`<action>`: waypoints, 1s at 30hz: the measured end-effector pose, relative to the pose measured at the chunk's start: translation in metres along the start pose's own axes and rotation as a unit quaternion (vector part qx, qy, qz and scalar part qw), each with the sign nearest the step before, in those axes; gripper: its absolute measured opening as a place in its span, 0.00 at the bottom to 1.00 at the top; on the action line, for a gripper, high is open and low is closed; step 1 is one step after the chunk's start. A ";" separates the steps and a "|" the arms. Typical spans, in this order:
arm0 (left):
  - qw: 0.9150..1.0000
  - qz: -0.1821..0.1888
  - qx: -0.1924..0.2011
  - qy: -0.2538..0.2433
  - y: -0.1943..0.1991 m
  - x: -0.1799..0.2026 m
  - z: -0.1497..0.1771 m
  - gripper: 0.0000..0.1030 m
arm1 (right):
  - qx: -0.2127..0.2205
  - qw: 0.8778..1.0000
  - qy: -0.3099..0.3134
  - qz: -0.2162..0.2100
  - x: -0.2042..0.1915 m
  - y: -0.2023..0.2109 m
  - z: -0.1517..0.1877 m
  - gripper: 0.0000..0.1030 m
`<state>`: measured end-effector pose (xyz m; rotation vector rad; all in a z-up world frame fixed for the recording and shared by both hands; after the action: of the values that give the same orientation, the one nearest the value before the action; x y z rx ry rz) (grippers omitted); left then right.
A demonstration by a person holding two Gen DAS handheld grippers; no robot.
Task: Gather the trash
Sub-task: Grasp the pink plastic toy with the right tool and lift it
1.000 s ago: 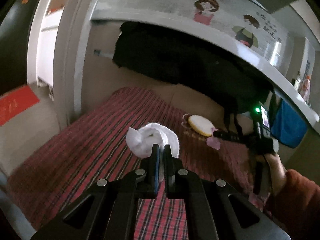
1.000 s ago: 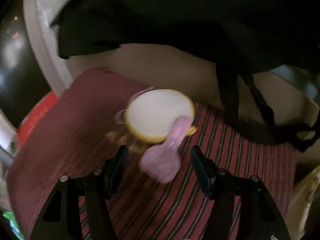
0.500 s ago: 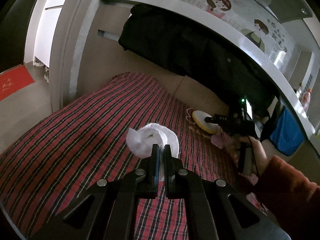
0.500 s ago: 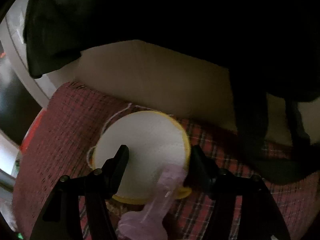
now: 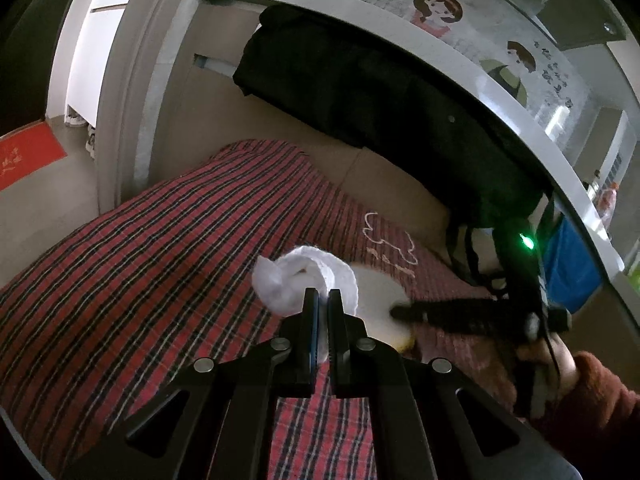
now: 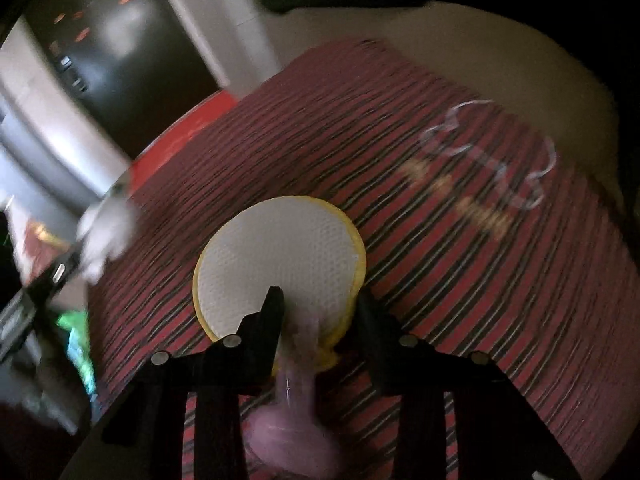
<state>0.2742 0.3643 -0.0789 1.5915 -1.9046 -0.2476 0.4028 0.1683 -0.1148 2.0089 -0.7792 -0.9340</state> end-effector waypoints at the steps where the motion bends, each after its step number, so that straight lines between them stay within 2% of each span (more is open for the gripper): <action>1: 1.000 0.001 0.001 0.000 0.003 0.002 0.001 0.04 | -0.003 1.000 0.012 -0.002 -0.008 0.004 0.009 0.30; 3: 1.000 0.002 0.002 -0.002 0.007 0.005 0.003 0.04 | 0.001 1.000 0.029 0.001 -0.020 0.015 0.027 0.25; 4: 1.000 0.002 0.004 -0.004 0.011 0.007 0.004 0.04 | 0.005 0.999 0.032 0.001 -0.021 0.021 0.034 0.19; 10: 1.000 0.003 0.016 -0.021 0.030 0.025 0.009 0.04 | 0.051 0.998 0.033 0.010 -0.021 0.058 0.056 0.19; 13: 0.999 0.001 0.021 -0.024 0.037 0.030 0.008 0.04 | 0.077 0.996 0.038 0.035 -0.018 0.063 0.059 0.25; 14: 0.999 -0.001 0.022 -0.024 0.039 0.032 0.009 0.04 | 0.081 0.995 0.037 0.040 -0.017 0.066 0.063 0.35; 16: 0.999 -0.002 0.023 -0.023 0.042 0.033 0.010 0.04 | 0.090 0.994 0.033 0.050 -0.020 0.070 0.071 0.49; 18: 1.000 -0.002 0.022 -0.021 0.043 0.033 0.011 0.04 | 0.096 0.993 0.023 0.067 -0.020 0.073 0.084 0.49; 24: 0.999 -0.010 0.032 -0.020 0.047 0.039 0.015 0.04 | 0.111 0.990 -0.050 0.076 -0.030 0.063 0.126 0.49; 28: 0.998 -0.024 0.040 -0.033 0.053 0.046 0.021 0.04 | 0.134 0.985 -0.063 0.086 -0.049 0.054 0.139 0.51; 30: 0.998 -0.030 0.042 -0.037 0.057 0.048 0.023 0.04 | 0.128 0.985 -0.050 0.105 -0.057 0.047 0.136 0.51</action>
<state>0.2112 0.3283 -0.0509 1.7186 -1.9489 -0.2584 0.2515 0.1352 -0.1156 2.0569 -1.1959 -0.8508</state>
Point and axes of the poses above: each gripper's, at about its wrist camera, not at the fingertips, and y roughly against the way its jaws point, x to its right, z to its underside, the point moved 2 cm from there along -y, roughly the way its jaws point, and after that the axes turned 9 degrees about -y, right-handed, at the moved point
